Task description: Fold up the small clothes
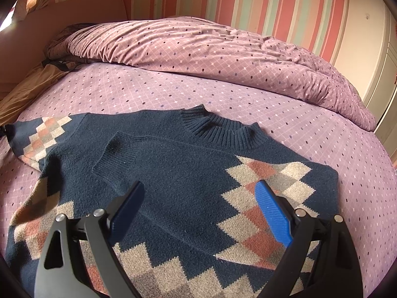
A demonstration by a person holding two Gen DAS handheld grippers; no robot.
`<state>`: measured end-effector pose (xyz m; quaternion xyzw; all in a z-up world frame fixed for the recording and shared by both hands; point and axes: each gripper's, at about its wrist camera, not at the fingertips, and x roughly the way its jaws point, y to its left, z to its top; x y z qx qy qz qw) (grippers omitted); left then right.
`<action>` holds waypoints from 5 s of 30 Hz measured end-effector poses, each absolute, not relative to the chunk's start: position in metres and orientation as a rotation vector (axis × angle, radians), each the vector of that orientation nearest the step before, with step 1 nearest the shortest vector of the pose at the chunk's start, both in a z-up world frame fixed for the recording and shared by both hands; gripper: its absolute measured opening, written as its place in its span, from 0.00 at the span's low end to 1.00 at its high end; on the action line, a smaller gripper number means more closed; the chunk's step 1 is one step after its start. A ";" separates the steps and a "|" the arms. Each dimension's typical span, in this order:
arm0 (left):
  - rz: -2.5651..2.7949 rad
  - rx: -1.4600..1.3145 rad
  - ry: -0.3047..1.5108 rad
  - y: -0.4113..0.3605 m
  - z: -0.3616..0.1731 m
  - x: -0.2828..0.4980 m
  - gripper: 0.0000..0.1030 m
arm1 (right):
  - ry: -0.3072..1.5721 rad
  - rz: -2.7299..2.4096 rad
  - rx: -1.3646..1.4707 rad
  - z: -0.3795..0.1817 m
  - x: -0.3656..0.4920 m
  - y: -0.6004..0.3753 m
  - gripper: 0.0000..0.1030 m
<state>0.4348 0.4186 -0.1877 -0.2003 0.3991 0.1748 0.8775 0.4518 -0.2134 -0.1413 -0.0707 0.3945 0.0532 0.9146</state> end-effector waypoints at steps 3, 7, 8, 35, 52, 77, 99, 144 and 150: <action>0.350 -0.412 0.802 0.410 -0.169 0.437 0.06 | 0.805 0.107 -0.138 -0.138 0.450 -0.214 0.88; 0.313 -0.354 0.767 0.384 -0.137 0.444 0.06 | 0.790 0.100 -0.120 -0.130 0.446 -0.224 0.88; 0.299 -0.334 0.758 0.375 -0.127 0.447 0.06 | 0.786 0.099 -0.115 -0.128 0.444 -0.228 0.88; -0.296 -0.016 0.743 -0.145 -0.073 0.473 0.06 | 0.721 -0.063 0.029 -0.090 0.380 -0.422 0.88; -0.323 0.020 0.900 -0.218 -0.195 0.446 0.77 | 0.777 -0.057 0.067 -0.119 0.379 -0.445 0.90; -0.055 0.141 0.744 -0.006 -0.135 0.419 0.92 | 1.145 0.218 0.518 -0.210 0.469 -0.303 0.77; 0.045 -0.001 0.761 0.050 -0.128 0.434 0.92 | 0.902 0.099 0.311 -0.140 0.475 -0.325 0.07; 0.026 -0.049 0.960 -0.001 -0.223 0.466 0.96 | 0.980 0.011 0.041 -0.208 0.458 -0.354 0.86; -0.022 -0.080 0.909 0.000 -0.200 0.450 0.96 | 0.916 -0.005 0.063 -0.177 0.434 -0.360 0.88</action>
